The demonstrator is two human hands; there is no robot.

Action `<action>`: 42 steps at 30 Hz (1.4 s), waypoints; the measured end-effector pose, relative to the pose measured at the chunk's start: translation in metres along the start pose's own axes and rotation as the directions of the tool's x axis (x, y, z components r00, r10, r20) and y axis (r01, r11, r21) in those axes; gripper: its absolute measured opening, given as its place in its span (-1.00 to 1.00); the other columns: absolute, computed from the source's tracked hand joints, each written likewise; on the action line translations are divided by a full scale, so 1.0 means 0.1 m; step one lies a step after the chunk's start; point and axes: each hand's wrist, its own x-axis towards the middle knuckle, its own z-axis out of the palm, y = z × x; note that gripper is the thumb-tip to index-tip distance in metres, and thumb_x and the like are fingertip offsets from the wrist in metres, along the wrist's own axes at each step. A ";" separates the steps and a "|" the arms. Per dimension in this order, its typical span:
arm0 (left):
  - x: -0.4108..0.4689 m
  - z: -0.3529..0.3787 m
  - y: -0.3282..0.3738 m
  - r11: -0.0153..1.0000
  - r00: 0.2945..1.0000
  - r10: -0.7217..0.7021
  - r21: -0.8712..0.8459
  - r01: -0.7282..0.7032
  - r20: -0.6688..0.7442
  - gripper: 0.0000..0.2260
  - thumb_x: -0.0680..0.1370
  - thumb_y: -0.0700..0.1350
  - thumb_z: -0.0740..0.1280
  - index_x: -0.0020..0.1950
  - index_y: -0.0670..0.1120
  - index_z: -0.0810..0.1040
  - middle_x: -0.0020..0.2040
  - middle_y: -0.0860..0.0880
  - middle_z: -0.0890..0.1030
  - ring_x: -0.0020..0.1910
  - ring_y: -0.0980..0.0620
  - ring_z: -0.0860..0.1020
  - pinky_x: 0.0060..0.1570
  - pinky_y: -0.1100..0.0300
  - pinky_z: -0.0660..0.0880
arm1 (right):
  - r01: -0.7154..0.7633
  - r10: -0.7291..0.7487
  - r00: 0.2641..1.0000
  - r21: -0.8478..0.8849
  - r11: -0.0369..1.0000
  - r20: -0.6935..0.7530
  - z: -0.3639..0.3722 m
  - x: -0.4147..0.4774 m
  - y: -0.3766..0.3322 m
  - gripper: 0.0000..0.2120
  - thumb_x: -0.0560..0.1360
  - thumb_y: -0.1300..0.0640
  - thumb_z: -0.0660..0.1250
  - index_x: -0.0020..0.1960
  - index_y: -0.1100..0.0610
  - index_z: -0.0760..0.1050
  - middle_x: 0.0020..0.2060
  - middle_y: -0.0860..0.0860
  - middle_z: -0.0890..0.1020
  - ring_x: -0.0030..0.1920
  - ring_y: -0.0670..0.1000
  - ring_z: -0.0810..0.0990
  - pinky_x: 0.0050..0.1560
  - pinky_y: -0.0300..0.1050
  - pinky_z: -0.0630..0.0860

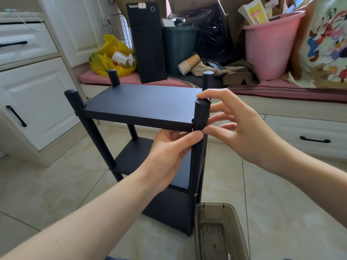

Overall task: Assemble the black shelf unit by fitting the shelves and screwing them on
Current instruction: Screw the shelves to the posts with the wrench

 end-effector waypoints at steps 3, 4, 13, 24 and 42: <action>0.00 0.04 -0.02 0.999 0.999 0.030 0.039 -0.029 -0.037 -0.78 0.42 -0.14 0.53 0.05 0.01 0.72 0.14 -0.09 0.71 0.19 -0.05 0.66 0.18 0.12 0.58 | -0.014 0.014 1.000 0.005 1.000 -0.006 0.00 0.00 -0.01 -0.46 0.52 0.28 0.41 0.29 -0.25 0.38 0.05 -0.13 0.62 0.07 -0.08 0.63 0.09 -0.04 0.61; 0.00 0.05 -0.02 0.998 0.998 0.030 0.052 -0.027 -0.059 -0.75 0.40 -0.13 0.55 0.07 -0.01 0.71 0.14 -0.09 0.71 0.19 -0.05 0.66 0.21 0.09 0.57 | -0.017 0.017 1.000 0.003 1.000 -0.005 0.00 0.00 -0.02 -0.46 0.53 0.28 0.41 0.29 -0.26 0.38 0.06 -0.13 0.62 0.07 -0.09 0.62 0.09 -0.04 0.61; 0.00 0.07 0.00 0.998 0.992 0.027 0.068 -0.019 -0.121 -0.68 0.28 -0.04 0.62 0.00 -0.02 0.73 0.08 -0.11 0.73 0.11 -0.06 0.69 0.13 0.11 0.62 | -0.057 0.059 0.997 0.056 0.997 -0.042 -0.08 -0.09 0.09 -0.50 0.59 0.29 0.29 0.37 -0.20 0.38 0.14 -0.14 0.60 0.08 -0.06 0.66 0.10 0.12 0.61; -0.03 0.12 -0.05 0.998 0.980 0.062 0.011 -0.061 -0.188 -0.62 0.19 -0.05 0.61 -0.03 -0.08 0.71 0.01 -0.11 0.74 0.06 -0.04 0.71 0.10 0.13 0.62 | -0.441 0.446 0.886 -0.070 0.895 0.127 0.04 -0.68 0.96 -0.81 0.59 0.24 0.30 0.07 -0.04 0.53 -0.08 -0.07 0.70 -0.05 -0.12 0.67 0.03 -0.08 0.64; 0.00 0.06 -0.05 0.997 0.993 0.071 0.035 -0.067 -0.093 -0.88 0.41 -0.16 0.50 -0.09 -0.01 0.74 -0.06 0.00 0.74 0.03 0.02 0.70 0.04 0.14 0.60 | -0.533 0.879 0.214 -0.703 0.471 0.427 1.72 -1.86 2.89 -0.67 0.59 0.21 0.25 0.35 0.18 0.42 0.26 0.13 0.55 0.23 0.12 0.57 0.20 -0.07 0.50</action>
